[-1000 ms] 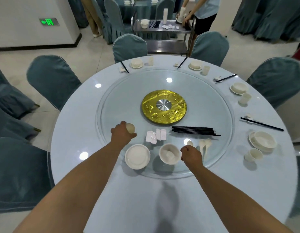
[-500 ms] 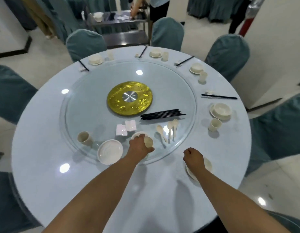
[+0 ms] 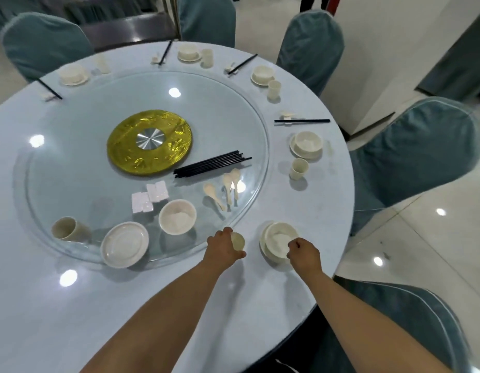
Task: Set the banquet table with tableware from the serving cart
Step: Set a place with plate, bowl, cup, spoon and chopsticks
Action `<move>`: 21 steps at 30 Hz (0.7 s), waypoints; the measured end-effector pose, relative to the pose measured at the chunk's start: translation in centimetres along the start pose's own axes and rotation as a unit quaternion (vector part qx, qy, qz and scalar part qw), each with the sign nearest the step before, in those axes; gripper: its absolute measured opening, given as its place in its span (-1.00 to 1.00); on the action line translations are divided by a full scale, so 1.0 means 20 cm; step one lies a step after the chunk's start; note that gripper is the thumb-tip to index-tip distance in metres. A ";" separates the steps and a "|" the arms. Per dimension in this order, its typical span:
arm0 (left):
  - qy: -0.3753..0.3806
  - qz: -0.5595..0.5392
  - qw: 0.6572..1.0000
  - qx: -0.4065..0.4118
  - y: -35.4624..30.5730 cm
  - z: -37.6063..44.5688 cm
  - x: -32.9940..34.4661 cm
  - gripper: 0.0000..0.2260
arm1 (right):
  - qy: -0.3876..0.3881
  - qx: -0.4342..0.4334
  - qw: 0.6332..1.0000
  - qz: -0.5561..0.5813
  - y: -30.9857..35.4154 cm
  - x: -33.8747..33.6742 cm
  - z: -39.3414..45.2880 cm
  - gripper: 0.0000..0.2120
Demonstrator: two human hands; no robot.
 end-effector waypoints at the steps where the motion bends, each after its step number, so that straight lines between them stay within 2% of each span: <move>1: 0.007 -0.006 1.000 -0.002 0.00 0.01 0.03 -0.26 | 0.002 0.003 1.000 0.002 -0.02 0.00 0.00 -0.72; 9: 0.052 0.012 0.999 -0.004 0.02 0.03 0.20 -0.24 | 0.026 0.004 1.000 0.005 -0.03 0.06 0.03 -0.75; 15: 0.072 0.003 0.997 -0.004 0.02 0.02 0.17 -0.01 | 0.033 0.000 0.999 -0.014 0.02 0.04 0.05 -0.72; 17: 0.048 -0.018 0.999 -0.006 0.03 0.00 0.09 -0.08 | 0.028 -0.008 0.999 -0.020 0.06 0.03 0.06 -0.72; 21: 0.000 -0.066 0.998 -0.007 0.10 0.00 -0.07 -0.56 | 0.012 -0.028 0.998 -0.046 0.16 0.02 0.08 -0.71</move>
Point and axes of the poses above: each hand's wrist, its own z-axis towards the middle knuckle, its own x-axis out of the palm, y = z × x, the point moved 8 cm from there along z, towards the middle knuckle, and after that the axes turned 13 degrees about y, right-handed, at the moved point
